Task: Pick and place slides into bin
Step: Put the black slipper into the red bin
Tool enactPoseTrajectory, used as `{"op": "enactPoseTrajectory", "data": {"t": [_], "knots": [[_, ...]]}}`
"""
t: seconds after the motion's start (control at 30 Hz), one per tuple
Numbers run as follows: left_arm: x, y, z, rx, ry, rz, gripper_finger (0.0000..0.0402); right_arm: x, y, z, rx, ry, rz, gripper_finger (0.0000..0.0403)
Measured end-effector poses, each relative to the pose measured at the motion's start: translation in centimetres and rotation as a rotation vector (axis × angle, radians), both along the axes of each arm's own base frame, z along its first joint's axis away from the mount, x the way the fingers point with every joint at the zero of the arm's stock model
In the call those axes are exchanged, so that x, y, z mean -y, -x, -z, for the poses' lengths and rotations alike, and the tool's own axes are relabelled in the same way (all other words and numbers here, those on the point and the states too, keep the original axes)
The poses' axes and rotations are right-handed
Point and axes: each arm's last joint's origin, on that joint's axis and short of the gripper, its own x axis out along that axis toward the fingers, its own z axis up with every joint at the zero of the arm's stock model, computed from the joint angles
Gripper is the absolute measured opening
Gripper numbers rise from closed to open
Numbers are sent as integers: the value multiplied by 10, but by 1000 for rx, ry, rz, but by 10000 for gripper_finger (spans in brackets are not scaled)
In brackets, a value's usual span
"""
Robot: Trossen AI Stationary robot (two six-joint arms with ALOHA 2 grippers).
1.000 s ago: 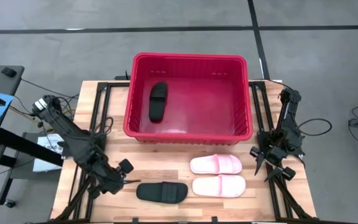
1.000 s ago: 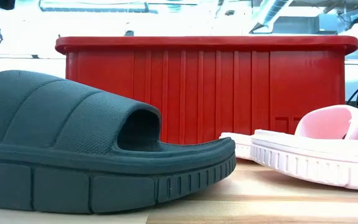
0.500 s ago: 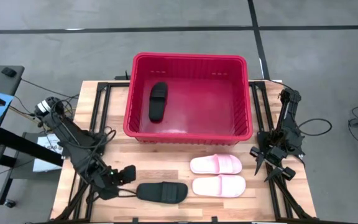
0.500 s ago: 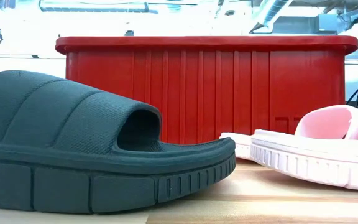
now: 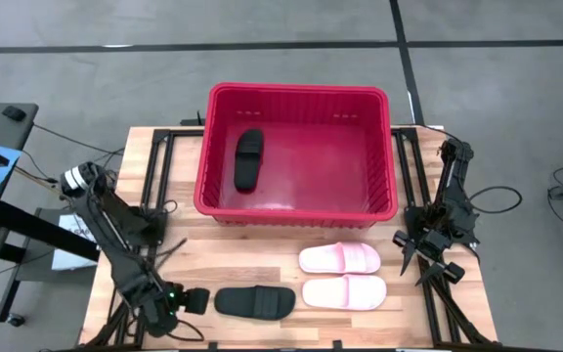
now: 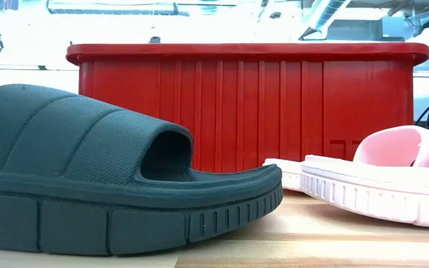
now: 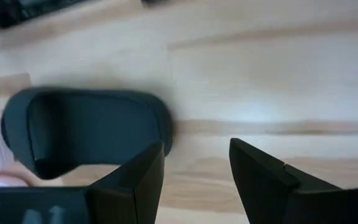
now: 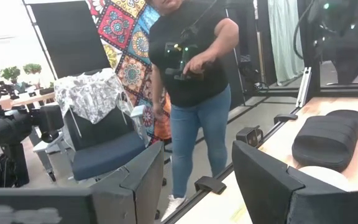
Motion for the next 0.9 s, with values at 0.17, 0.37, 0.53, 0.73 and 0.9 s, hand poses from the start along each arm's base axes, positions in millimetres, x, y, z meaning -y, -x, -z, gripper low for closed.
{"op": "enactPoseTrajectory", "data": {"t": [0.17,0.37,0.53,0.73,0.9], "knots": [[3,-11,23,-25,-100,-13,174,0,0,0,0,0,0,182],[4,-24,42,-15,-187,7,174,0,0,0,0,0,0,182],[4,-35,40,41,-154,9,174,0,0,0,0,1,0,182],[5,-42,33,69,-144,21,174,0,0,0,0,0,0,182],[3,-47,33,41,-107,44,174,0,0,0,0,0,0,182]]}}
